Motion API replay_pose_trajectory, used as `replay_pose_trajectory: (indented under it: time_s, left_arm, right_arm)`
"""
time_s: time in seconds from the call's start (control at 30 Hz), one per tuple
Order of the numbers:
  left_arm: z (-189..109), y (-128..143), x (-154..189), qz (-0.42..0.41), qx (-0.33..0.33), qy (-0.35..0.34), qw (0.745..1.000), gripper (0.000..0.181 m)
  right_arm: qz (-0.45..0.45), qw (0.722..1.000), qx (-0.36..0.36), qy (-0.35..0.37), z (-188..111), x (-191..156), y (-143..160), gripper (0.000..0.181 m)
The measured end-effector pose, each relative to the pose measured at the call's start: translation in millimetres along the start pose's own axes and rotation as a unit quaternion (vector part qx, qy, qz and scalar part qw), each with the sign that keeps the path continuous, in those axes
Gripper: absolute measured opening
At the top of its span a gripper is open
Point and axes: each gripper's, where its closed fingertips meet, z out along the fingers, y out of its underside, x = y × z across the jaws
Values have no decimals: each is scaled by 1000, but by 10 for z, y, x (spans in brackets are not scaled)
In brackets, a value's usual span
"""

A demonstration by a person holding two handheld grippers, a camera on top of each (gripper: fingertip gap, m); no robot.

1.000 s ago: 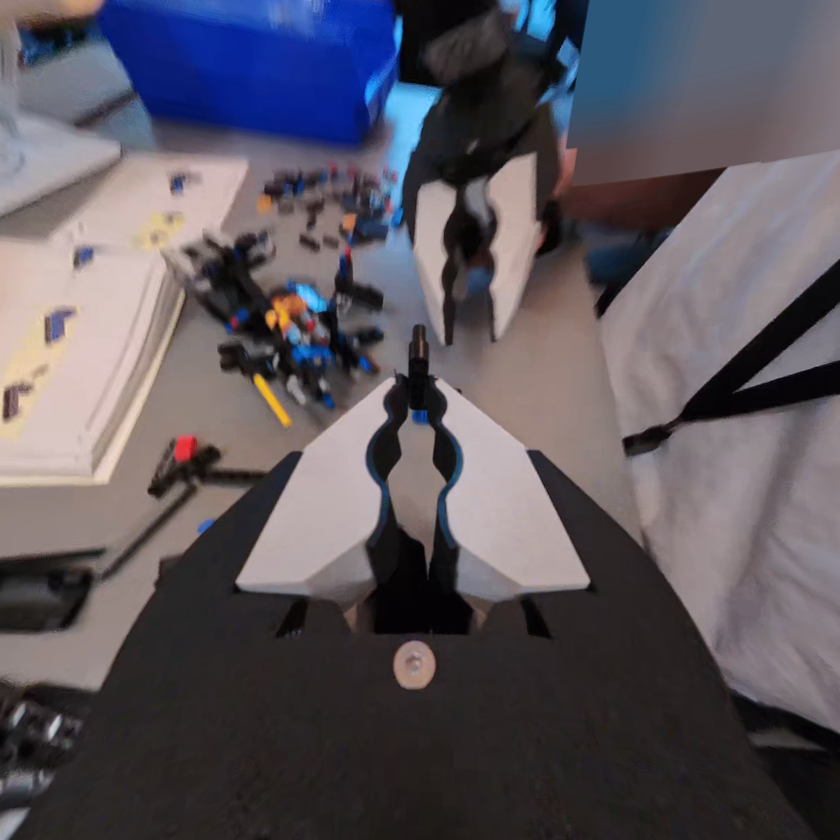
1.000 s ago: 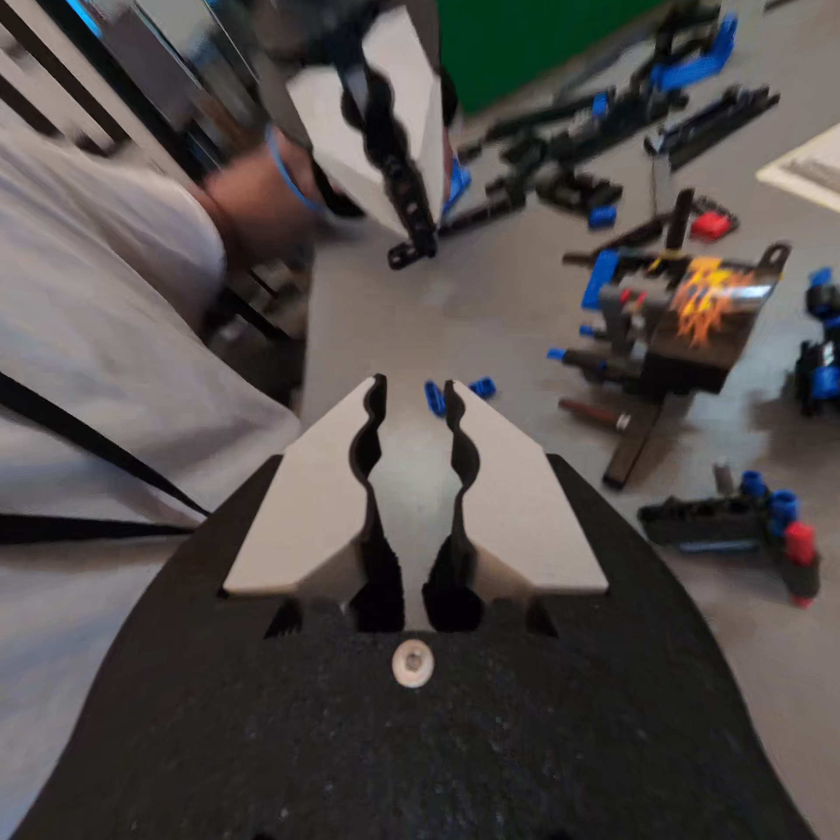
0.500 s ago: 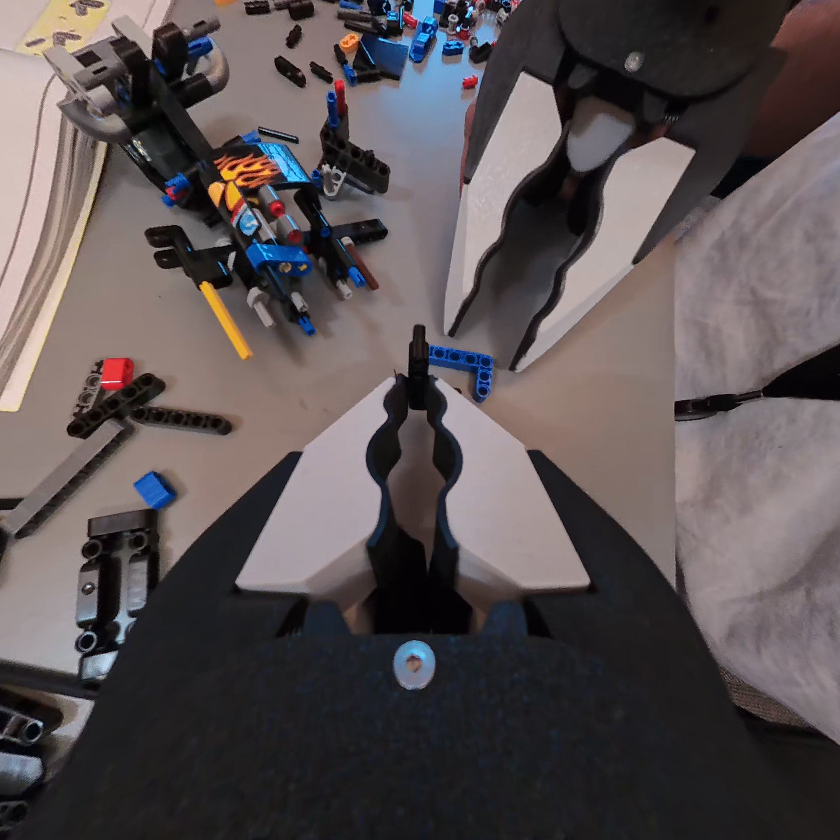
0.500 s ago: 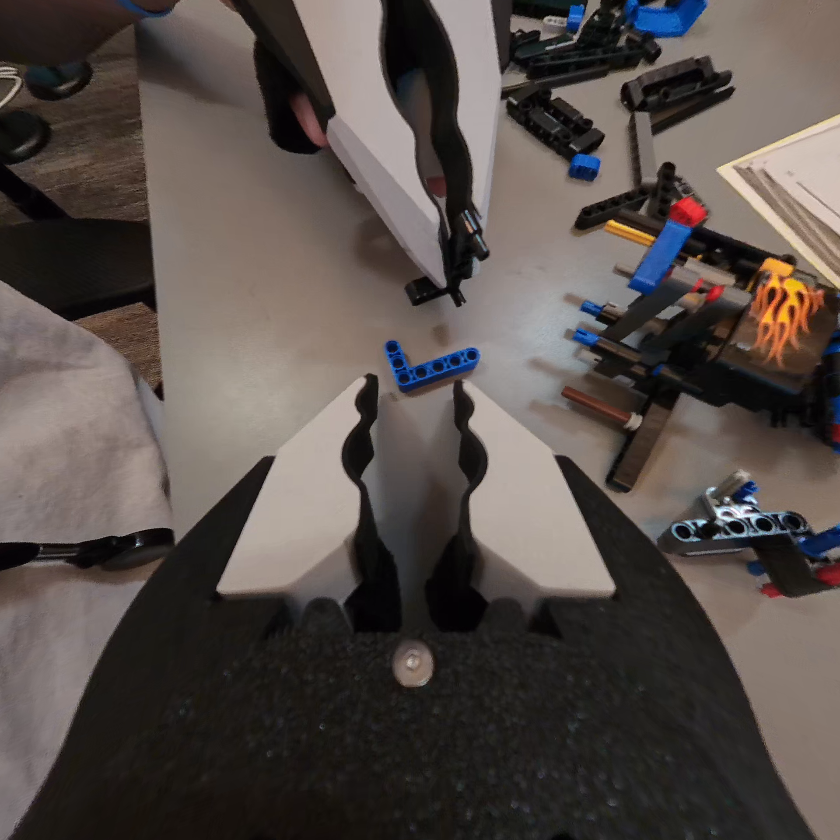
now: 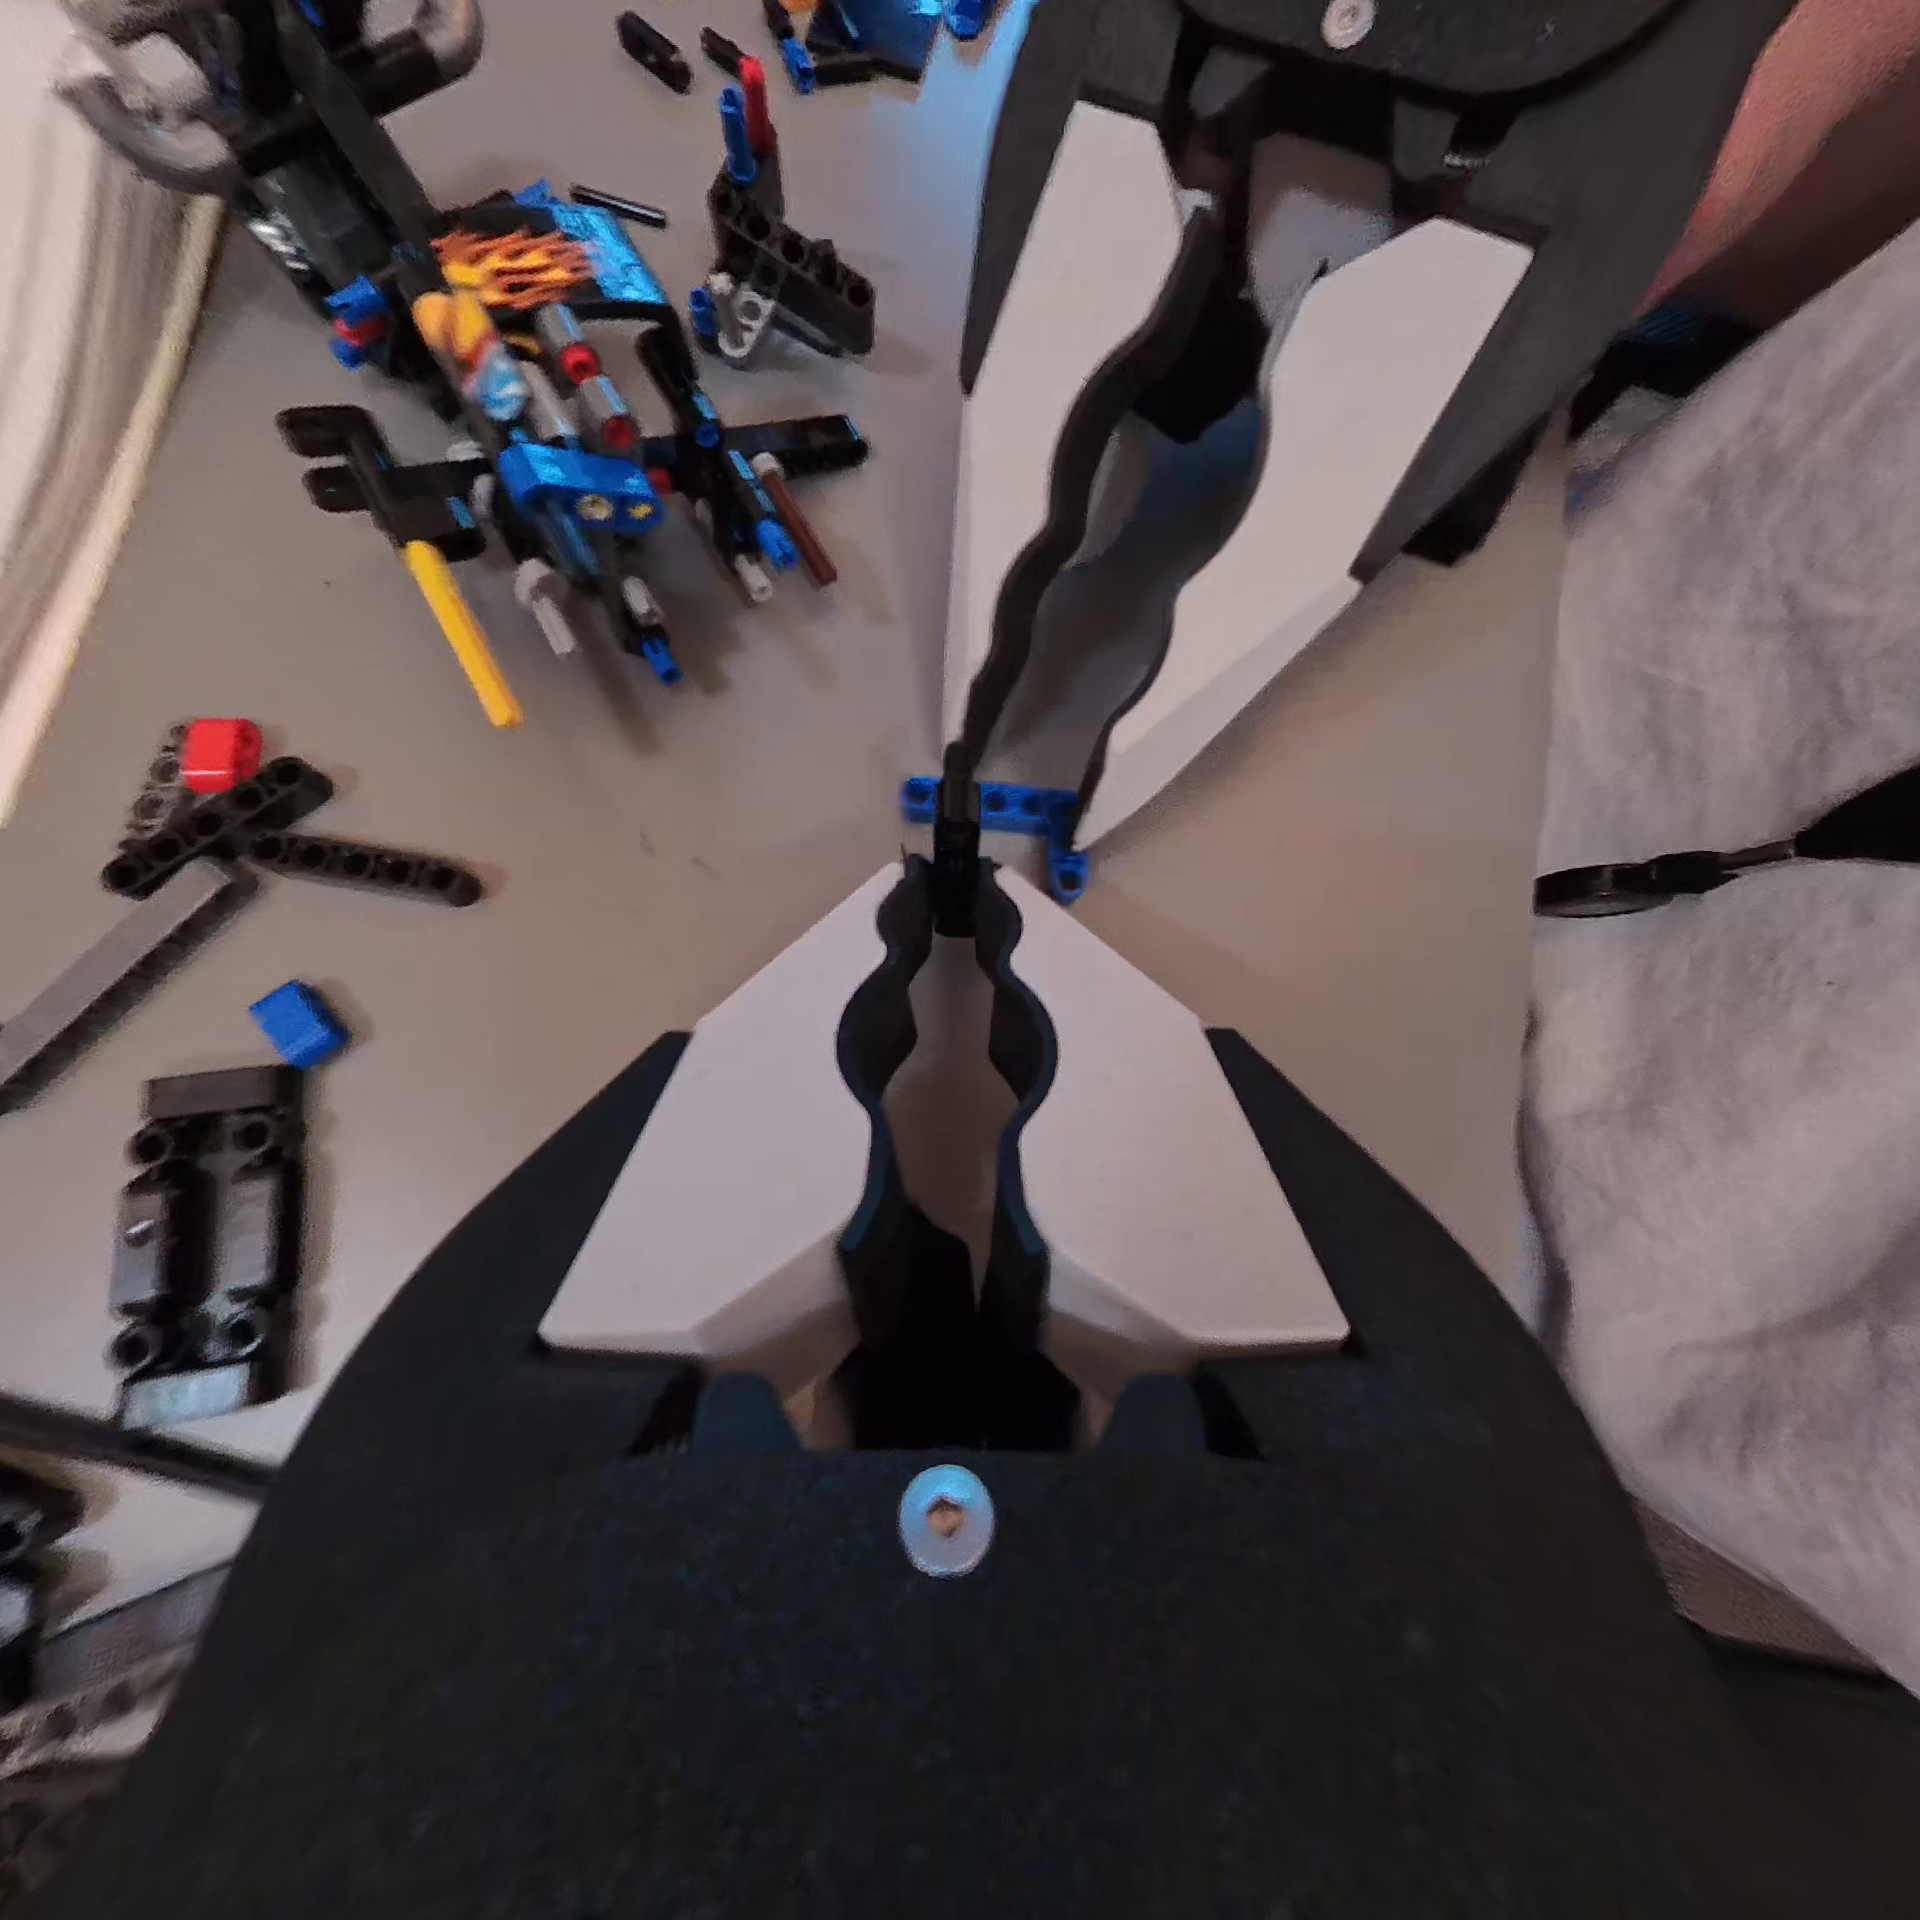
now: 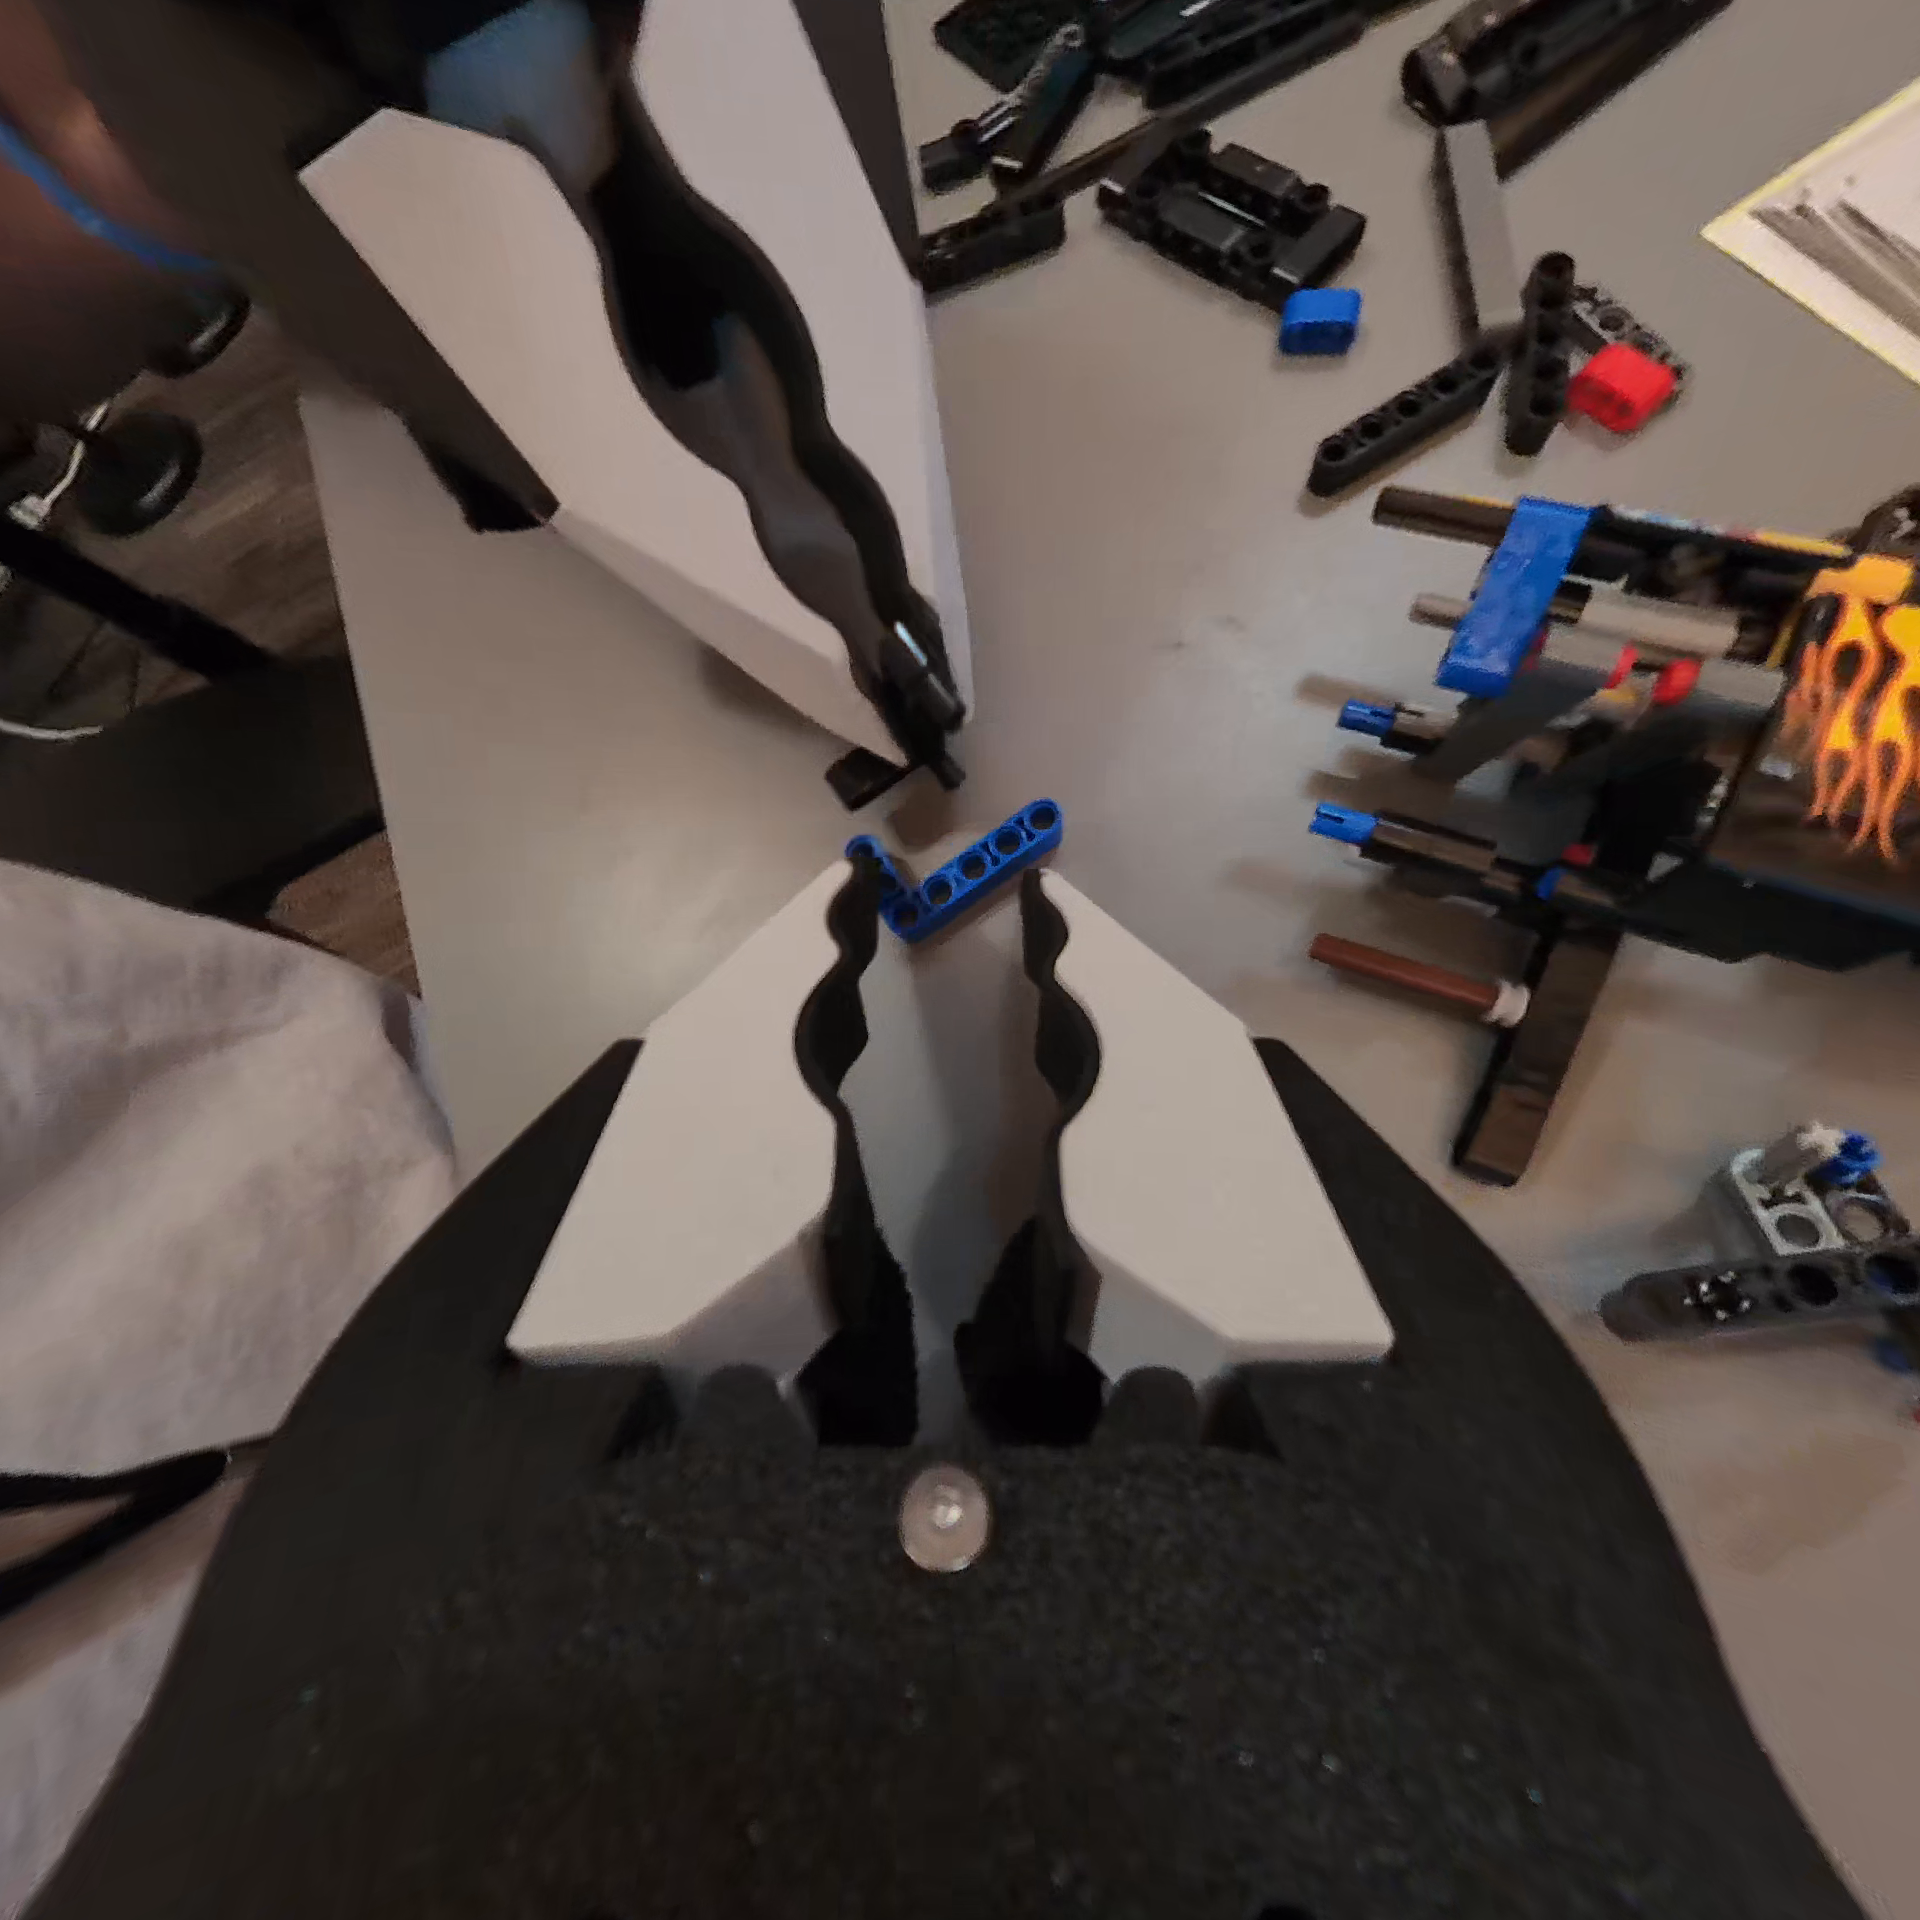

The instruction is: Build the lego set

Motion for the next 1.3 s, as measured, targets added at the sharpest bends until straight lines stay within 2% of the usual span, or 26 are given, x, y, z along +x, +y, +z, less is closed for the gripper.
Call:
replay_pose_trajectory:
  time_s: [0.03,0.13,0.27,0.4,0.47,0.6,0.7,0.8,0.9,0.97,1.1,1.17,1.23,1.3]
  left_arm:
    - [-47,-8,-48,1,4,-10,1000,6]
    - [-184,-75,-158,-6,33,-17,999,6]
    - [-276,-148,-197,2,72,-2,997,6]
    - [-336,-257,-250,-1,117,7,993,6]
    - [-370,-323,-294,3,137,5,991,6]
    - [-456,-515,-350,-6,189,10,982,6]
    - [-561,-706,-312,12,236,19,972,6]
    - [-657,-971,-279,17,291,41,956,5]
    - [-611,-1204,-180,-10,330,105,938,6]
    - [-540,-1293,-106,-28,348,146,926,6]
    - [-269,-1220,-122,-68,323,157,931,6]
    - [-222,-1167,-46,-79,308,171,932,6]
    - [-185,-1128,-13,-75,295,163,938,6]
    - [-188,-1113,31,-79,293,173,937,6]
  right_arm:
    - [9,1000,-5,13,17,27,-5,24]
    - [0,999,-28,44,82,70,-26,21]
    - [-83,989,-87,86,57,92,28,17]
    - [-101,986,-107,78,51,66,47,14]
    - [-115,984,-118,69,43,60,60,7]
    - [-139,982,-108,66,7,129,61,6]
    - [-154,987,-32,37,-213,162,-111,7]
    - [-142,986,85,11,-656,332,-481,6]
    - [-175,960,211,-55,-1106,458,-813,6]
    - [-150,949,253,-112,-1250,498,-908,6]
    - [-99,932,302,-173,-1167,468,-895,6]
    - [-83,937,278,-192,-1085,380,-824,6]
    - [-86,943,274,-168,-1006,392,-796,6]
    - [-58,945,259,-190,-954,353,-766,6]
